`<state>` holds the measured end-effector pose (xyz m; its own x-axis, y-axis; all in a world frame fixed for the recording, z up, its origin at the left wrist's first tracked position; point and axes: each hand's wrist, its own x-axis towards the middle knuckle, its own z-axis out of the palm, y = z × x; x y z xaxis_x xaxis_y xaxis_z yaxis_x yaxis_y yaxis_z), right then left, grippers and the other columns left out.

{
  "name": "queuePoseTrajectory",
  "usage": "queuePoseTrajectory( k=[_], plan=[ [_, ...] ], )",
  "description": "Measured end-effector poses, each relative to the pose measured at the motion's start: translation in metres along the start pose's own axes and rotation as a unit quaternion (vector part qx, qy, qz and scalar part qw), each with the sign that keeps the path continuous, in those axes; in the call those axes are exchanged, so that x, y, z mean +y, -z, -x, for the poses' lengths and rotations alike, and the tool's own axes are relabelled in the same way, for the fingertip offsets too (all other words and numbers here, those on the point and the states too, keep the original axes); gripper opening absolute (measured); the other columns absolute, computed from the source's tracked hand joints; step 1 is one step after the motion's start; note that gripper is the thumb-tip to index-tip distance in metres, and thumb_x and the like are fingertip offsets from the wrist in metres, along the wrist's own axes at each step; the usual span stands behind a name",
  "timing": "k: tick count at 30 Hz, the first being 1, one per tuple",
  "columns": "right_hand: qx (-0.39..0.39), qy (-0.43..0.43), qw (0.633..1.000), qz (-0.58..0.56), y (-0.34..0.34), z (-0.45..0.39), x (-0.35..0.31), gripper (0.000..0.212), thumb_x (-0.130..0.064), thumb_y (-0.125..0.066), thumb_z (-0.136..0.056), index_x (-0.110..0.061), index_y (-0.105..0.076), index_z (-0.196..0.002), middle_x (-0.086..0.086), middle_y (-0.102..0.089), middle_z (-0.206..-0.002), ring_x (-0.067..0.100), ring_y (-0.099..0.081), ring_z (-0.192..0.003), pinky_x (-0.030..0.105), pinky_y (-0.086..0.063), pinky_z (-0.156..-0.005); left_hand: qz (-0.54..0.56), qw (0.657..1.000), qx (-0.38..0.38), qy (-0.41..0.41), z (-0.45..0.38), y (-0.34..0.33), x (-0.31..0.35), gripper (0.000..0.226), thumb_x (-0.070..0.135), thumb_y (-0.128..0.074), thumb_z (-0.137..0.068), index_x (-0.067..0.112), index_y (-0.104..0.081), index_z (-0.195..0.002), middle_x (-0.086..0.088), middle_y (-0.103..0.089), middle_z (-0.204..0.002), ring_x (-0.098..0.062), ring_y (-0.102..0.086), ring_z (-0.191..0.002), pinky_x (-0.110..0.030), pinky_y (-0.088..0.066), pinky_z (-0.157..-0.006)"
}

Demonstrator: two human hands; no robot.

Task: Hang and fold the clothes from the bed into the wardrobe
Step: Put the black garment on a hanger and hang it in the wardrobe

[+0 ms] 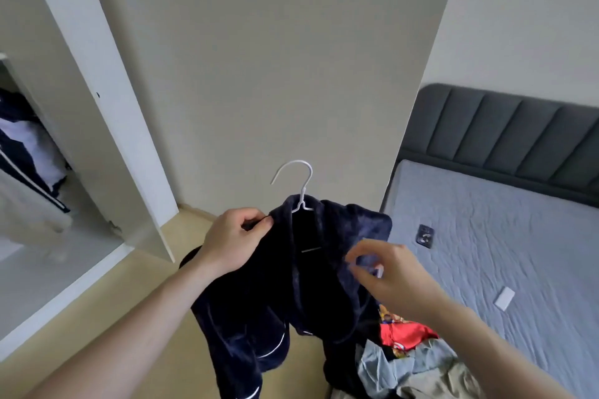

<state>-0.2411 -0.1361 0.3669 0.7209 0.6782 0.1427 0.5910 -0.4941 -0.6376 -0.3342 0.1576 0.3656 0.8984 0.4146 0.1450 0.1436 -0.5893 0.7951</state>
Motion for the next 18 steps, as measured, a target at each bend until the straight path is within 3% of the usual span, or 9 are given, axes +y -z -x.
queuePoseTrajectory(
  k=[4, 9, 13, 15, 18],
  plan=[
    [0.1, 0.019, 0.995, -0.014, 0.013, -0.026, 0.019, 0.026, -0.021, -0.071, -0.092, -0.037, -0.065, -0.112, -0.024, -0.063, -0.115, 0.003, -0.062, -0.102, 0.023, -0.051, -0.085, 0.004, 0.999, 0.032, 0.014, 0.018, 0.019, 0.007, 0.028, 0.028, -0.062, -0.099, 0.016, -0.07, -0.075, 0.006, -0.056, -0.06, -0.005, -0.048, -0.059, -0.031, -0.041, -0.067],
    [0.038, 0.039, 0.998, 0.013, 0.0, -0.066, 0.022, 0.038, -0.037, -0.064, -0.098, -0.039, -0.055, -0.135, -0.026, -0.049, -0.136, 0.006, -0.051, -0.121, 0.028, -0.042, -0.104, 0.005, 0.996, 0.078, 0.044, 0.033, 0.054, 0.005, 0.032, 0.025, -0.064, -0.099, 0.018, -0.068, -0.069, 0.014, -0.049, -0.054, -0.004, -0.045, -0.055, -0.03, -0.037, -0.065],
    [0.022, 0.065, 0.998, 0.009, -0.018, -0.101, 0.001, 0.039, -0.038, -0.063, -0.1, -0.037, -0.053, -0.138, -0.022, -0.054, -0.128, 0.002, -0.045, -0.122, 0.027, -0.037, -0.104, -0.002, 0.993, 0.097, 0.066, 0.041, 0.087, -0.004, 0.03, 0.024, -0.064, -0.099, 0.02, -0.07, -0.07, 0.016, -0.051, -0.055, -0.002, -0.047, -0.057, -0.025, -0.036, -0.066],
    [-0.005, 0.089, 0.996, 0.008, -0.032, -0.12, -0.014, 0.024, -0.033, -0.063, -0.101, -0.034, -0.063, -0.124, -0.019, -0.064, -0.116, 0.006, -0.057, -0.11, 0.03, -0.047, -0.095, -0.004, 0.992, 0.1, 0.071, 0.043, 0.107, -0.014, 0.03, 0.027, -0.065, -0.099, 0.011, -0.069, -0.074, 0.013, -0.047, -0.057, -0.006, -0.043, -0.058, -0.03, -0.036, -0.066],
    [-0.063, 0.121, 0.991, -0.012, -0.058, -0.145, -0.042, 0.01, -0.026, -0.06, -0.103, -0.031, -0.068, -0.099, -0.015, -0.07, -0.091, 0.006, -0.064, -0.087, 0.038, -0.052, -0.079, -0.009, 0.991, 0.106, 0.084, 0.042, 0.139, -0.033, 0.028, 0.032, -0.065, -0.099, 0.016, -0.071, -0.077, 0.012, -0.05, -0.059, -0.008, -0.046, -0.059, -0.032, -0.038, -0.067]
  ],
)
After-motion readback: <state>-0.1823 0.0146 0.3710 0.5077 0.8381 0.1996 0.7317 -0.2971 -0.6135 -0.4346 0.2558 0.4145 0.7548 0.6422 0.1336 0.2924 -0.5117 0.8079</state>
